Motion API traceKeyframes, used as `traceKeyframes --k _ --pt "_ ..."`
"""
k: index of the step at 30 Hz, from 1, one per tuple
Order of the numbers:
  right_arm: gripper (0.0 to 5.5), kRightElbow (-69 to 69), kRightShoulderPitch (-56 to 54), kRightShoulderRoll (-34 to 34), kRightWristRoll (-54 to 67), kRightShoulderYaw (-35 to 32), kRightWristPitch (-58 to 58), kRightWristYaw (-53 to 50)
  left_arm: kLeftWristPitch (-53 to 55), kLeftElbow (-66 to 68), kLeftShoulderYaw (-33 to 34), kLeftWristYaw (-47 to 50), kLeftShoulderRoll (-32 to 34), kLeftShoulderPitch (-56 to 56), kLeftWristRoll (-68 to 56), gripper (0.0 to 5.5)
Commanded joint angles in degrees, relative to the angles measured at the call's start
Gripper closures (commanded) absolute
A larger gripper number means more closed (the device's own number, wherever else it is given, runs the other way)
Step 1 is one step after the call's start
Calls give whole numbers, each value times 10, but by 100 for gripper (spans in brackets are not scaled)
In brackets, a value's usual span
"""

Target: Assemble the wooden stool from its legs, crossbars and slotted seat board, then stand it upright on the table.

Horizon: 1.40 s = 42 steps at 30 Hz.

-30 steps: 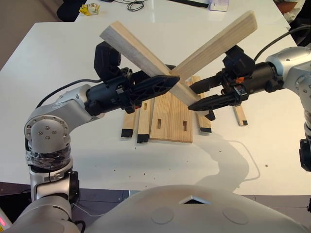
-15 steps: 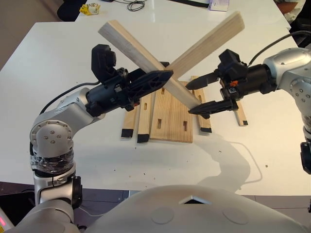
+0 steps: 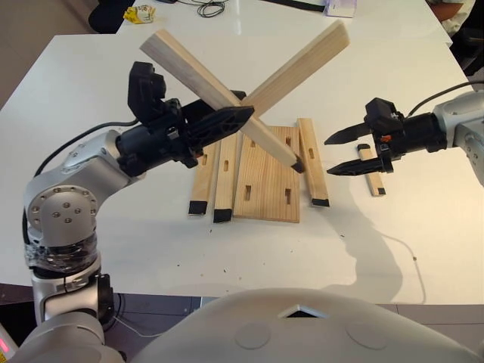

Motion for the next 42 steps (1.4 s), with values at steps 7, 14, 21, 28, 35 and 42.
traceKeyframes --k 7,14,21,28,35,42 --pt "183 -9 38 -1 -7 -33 -3 -26 -80 -63 -3 -101 66 66 164 344" --pt "183 -46 76 -1 -1 -52 9 -48 -164 -30 -52 -164 77 66 298 344" --pt "183 -74 110 3 -4 -56 11 -69 -296 33 -100 -231 62 98 407 344" --pt "183 -88 120 -3 0 -59 15 -71 -329 41 -103 -275 67 116 413 344" --pt "183 -100 125 -7 6 -63 25 -71 -336 39 -106 -288 70 145 421 344" --pt "183 -108 124 -6 7 -64 33 -71 -326 26 -113 -277 67 173 412 344"
